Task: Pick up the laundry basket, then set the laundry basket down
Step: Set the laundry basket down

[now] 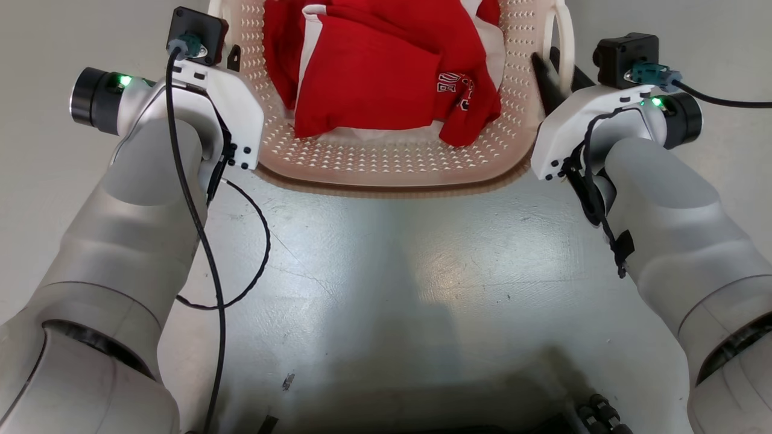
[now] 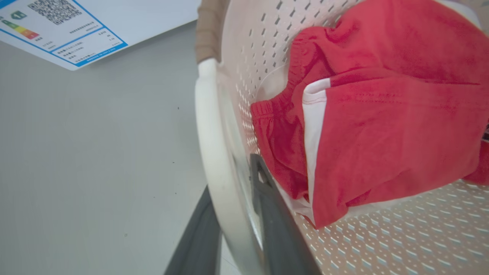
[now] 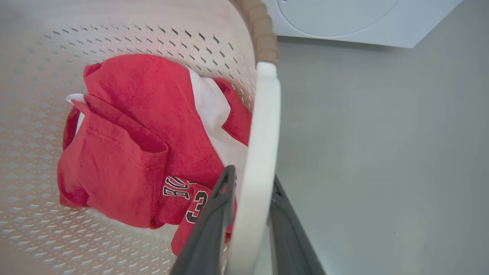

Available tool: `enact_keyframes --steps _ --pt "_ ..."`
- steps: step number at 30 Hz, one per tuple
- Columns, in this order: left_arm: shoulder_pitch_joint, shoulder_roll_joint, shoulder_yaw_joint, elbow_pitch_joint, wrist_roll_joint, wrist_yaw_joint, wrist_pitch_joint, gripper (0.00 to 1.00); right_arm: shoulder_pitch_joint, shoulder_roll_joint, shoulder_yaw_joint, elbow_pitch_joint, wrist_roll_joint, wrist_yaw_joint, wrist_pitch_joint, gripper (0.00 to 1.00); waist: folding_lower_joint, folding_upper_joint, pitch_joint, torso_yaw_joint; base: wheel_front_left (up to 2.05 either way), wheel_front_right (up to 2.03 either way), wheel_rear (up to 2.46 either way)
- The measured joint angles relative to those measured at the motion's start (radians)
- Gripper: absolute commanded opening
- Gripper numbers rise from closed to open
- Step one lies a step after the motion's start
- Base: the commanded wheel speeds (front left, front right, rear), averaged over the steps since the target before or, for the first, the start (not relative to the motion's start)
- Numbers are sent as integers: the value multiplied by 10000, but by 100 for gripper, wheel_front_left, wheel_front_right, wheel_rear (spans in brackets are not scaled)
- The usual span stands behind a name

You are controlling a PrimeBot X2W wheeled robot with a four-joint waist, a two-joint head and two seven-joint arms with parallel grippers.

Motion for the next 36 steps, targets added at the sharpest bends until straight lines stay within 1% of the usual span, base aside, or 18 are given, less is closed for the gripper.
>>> enact_keyframes --steps 1,2,5,11,13,20,23,30,36 --pt "-4 -10 0 0 -23 31 159 67 -1 -4 -56 -8 -119 69 0 100 0 0 2 -2 0 0 0" --pt "-3 -27 10 0 -35 35 284 100 -5 -12 -163 -13 -261 69 2 100 0 -1 4 7 0 0 0" --pt "-3 -75 29 0 -111 127 443 100 -28 -23 -387 -19 -470 73 -4 100 0 0 1 39 0 0 0" --pt "-3 -63 36 0 -128 226 464 100 -239 -21 -1406 -25 -1313 73 -4 100 1 0 -55 50 0 0 0" --pt "-1 -61 50 2 -194 330 441 100 -222 -13 -1701 -52 -1624 73 -4 100 0 0 -126 57 0 0 0" --pt "41 -56 84 2 -301 332 481 100 -160 6 -2865 -387 -2736 73 -4 100 0 0 -461 86 0 0 0" --pt "99 -48 128 2 -391 397 464 100 8 6 -3308 -600 -3195 73 -6 100 0 0 -658 91 0 0 0" --pt "494 -148 387 8 -796 431 -270 100 686 35 -4468 -1007 -4263 73 -6 100 0 0 -1316 131 0 0 0" --pt "955 -268 564 2 -995 368 -855 100 1354 23 -5544 -1569 -5233 73 -6 100 0 0 -2156 184 0 0 0"
